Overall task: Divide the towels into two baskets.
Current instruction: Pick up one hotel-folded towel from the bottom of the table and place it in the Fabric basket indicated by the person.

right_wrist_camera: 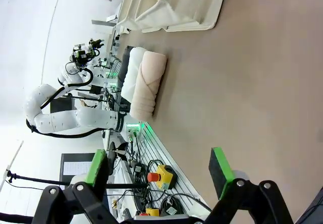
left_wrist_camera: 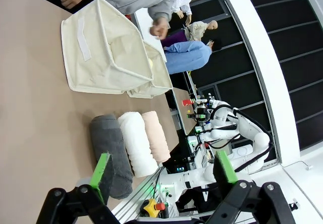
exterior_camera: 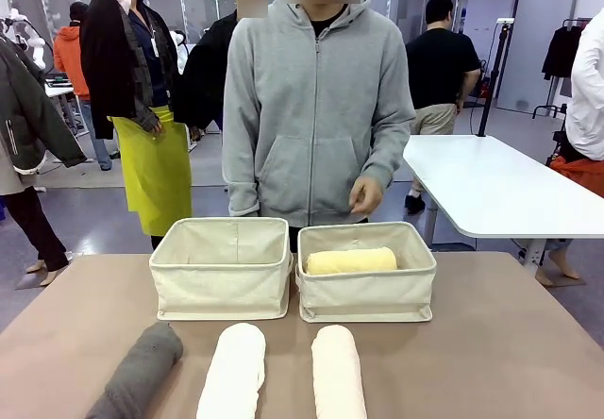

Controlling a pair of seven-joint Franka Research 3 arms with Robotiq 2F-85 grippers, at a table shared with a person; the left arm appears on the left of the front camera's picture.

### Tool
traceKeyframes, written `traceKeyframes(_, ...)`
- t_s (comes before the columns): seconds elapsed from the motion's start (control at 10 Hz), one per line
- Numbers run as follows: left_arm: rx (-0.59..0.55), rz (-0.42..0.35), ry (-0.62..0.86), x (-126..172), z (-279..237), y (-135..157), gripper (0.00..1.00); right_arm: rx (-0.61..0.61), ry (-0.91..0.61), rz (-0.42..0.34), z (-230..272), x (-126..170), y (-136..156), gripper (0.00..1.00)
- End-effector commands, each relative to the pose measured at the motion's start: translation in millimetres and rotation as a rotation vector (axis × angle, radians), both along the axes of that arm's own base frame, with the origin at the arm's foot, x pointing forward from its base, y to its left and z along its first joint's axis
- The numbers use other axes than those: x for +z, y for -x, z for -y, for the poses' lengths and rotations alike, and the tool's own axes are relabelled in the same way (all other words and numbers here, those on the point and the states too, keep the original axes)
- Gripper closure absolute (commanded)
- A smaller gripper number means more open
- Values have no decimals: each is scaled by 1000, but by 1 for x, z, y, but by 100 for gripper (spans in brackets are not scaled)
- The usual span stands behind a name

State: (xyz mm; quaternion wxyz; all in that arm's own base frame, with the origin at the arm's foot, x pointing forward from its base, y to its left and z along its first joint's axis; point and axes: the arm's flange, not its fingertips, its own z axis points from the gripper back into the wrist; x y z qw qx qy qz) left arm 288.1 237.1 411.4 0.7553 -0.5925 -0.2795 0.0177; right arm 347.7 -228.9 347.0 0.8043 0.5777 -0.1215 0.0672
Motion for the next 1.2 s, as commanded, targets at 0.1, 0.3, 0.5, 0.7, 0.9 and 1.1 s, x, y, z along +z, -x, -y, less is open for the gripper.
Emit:
traceKeyframes(0.1, 3, 15, 12, 1, -1, 3, 0, -8, 4, 9, -6, 1, 5, 0)
traceKeyframes(0.3, 3, 15, 12, 1, -1, 3, 0, -8, 4, 9, -6, 1, 5, 0)
traceKeyframes(0.5, 3, 15, 12, 1, -1, 3, 0, 13, 28, 4, -14, 11, 0, 0)
traceKeyframes(0.7, 3, 15, 12, 1, -1, 3, 0, 61, 164, -75, -75, 35, -4, 0)
traceKeyframes(0.9, 3, 15, 12, 1, -1, 3, 0, 53, 282, -187, -147, 53, -5, 0)
traceKeyframes(1.1, 3, 15, 12, 1, -1, 3, 0, 50, 428, -279, -219, 65, -11, 0)
